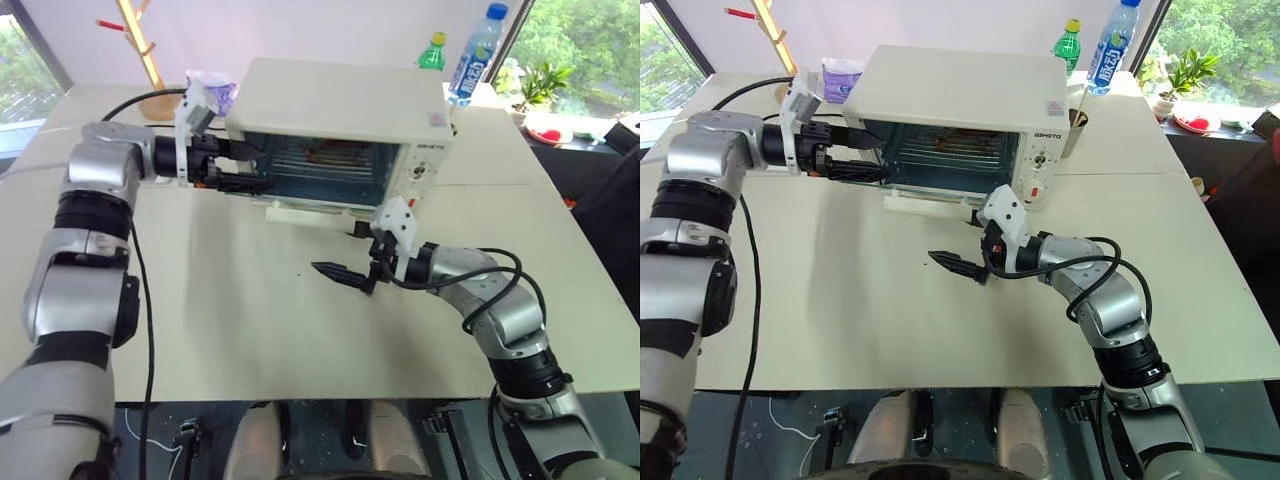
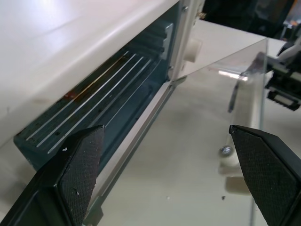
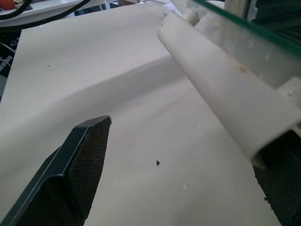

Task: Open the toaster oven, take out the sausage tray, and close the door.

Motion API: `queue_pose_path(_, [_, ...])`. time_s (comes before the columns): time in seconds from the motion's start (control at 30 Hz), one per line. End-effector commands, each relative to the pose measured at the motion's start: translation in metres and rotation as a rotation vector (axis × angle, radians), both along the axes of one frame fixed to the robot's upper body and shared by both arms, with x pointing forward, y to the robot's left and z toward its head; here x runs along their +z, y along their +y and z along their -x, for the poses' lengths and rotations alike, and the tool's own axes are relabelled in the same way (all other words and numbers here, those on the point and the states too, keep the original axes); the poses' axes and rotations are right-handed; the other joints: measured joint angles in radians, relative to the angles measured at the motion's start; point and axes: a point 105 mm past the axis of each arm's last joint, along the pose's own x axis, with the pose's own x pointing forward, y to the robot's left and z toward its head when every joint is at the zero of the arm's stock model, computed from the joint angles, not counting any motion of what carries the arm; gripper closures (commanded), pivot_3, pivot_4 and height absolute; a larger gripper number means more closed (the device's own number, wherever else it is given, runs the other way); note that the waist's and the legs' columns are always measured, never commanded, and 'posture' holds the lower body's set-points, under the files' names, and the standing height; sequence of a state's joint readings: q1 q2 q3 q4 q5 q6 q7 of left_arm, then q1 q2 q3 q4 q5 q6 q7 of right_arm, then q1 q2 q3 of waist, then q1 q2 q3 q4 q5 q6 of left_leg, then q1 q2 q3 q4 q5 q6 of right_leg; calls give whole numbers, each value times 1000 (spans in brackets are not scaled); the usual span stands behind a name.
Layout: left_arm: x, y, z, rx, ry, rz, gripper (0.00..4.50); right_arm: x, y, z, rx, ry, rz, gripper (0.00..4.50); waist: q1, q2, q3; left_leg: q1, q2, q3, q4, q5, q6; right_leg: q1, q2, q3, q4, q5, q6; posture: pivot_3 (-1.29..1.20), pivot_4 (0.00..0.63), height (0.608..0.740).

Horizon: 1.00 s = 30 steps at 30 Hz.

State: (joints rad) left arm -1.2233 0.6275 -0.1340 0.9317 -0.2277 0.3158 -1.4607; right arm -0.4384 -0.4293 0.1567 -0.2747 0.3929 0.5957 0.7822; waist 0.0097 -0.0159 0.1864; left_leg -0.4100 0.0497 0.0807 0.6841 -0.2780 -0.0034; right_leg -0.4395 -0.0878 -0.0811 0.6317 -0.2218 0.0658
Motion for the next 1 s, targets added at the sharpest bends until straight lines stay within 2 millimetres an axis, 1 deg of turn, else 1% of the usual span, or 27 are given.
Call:
queue_pose_path(0.03, [16, -2, -2, -11, -64, 9, 33, 12, 2, 6, 12, -61, -15, 0, -1, 0, 0, 0, 0, 0, 0, 0, 0, 0, 0, 0, 0, 0, 0, 0, 150, 722])
queue_pose_path(0.1, [14, -4, -2, -19, -63, 10, 33, 13, 1, 7, 11, -62, -13, 0, -1, 0, 0, 0, 0, 0, 0, 0, 0, 0, 0, 0, 0, 0, 0, 0, 150, 722])
queue_pose_path(0.17, [13, -6, -2, -28, -63, 12, 546, 13, 0, 7, 10, -62, -10, 0, -1, 0, 0, 0, 0, 0, 0, 0, 0, 0, 0, 0, 0, 0, 0, 0, 150, 722])
queue_pose_path(0.23, [10, -7, -2, -40, -59, 10, 1386, 13, -1, 8, 8, -63, -8, 0, -1, 0, 0, 0, 0, 0, 0, 0, 0, 0, 0, 0, 0, 0, 0, 0, 150, 722])
queue_pose_path(0.27, [9, -7, -2, -41, -57, 10, 1897, 13, -1, 8, 8, -64, -7, 0, -1, 0, 0, 0, 0, 0, 0, 0, 0, 0, 0, 0, 0, 0, 0, 0, 150, 722])
queue_pose_path(0.3, [8, -7, -2, -40, -57, 7, 2540, 14, -2, 8, 7, -65, -9, 0, -1, 0, 0, 0, 0, 0, 0, 0, 0, 0, 0, 0, 0, 0, 0, 0, 150, 722])
queue_pose_path(0.33, [6, -7, -2, -38, -56, 1, 2829, 14, -2, 8, 5, -66, -11, 0, -1, 0, 0, 0, 0, 0, 0, 0, 0, 0, 0, 0, 0, 0, 0, 0, 150, 722])
queue_pose_path(0.43, [2, -6, -3, -35, -53, -13, 4249, 17, -2, 7, 2, -70, -17, 0, -1, 0, 0, 0, 0, 0, 0, 0, 0, 0, 0, 0, 0, 0, 0, 0, 150, 722])
queue_pose_path(0.47, [1, -6, -3, -34, -53, -18, 4451, 17, -2, 7, 1, -71, -18, 0, -1, 0, 0, 0, 0, 0, 0, 0, 0, 0, 0, 0, 0, 0, 0, 0, 150, 722])
queue_pose_path(0.63, [-1, -6, -3, -36, -50, -21, 4451, 18, -3, 8, -3, -72, -15, 0, -1, 0, 0, 0, 0, 0, 0, 0, 0, 0, 0, 0, 0, 0, 0, 0, 150, 722])
queue_pose_path(0.73, [-4, -8, -2, -39, -49, -24, 4451, 19, -12, 14, -15, -67, 3, 0, 2, 0, 0, 0, 0, 0, 0, 0, 0, 0, 0, 0, 0, 0, 0, 0, 150, 722])
queue_pose_path(0.83, [-6, -10, -1, -50, -44, -20, 4451, 17, -28, 23, -43, -48, 40, 0, 3, 0, 0, -1, 0, 0, 0, 0, 0, 0, 0, 0, 0, 0, 0, 0, 150, 722])
queue_pose_path(1.0, [-9, -13, 1, -64, -37, -10, 4451, 12, -62, 45, -86, 6, 140, 0, 3, -1, 0, -1, 0, -1, 0, 0, 0, 0, -1, 0, 0, 0, 0, 0, 150, 722])
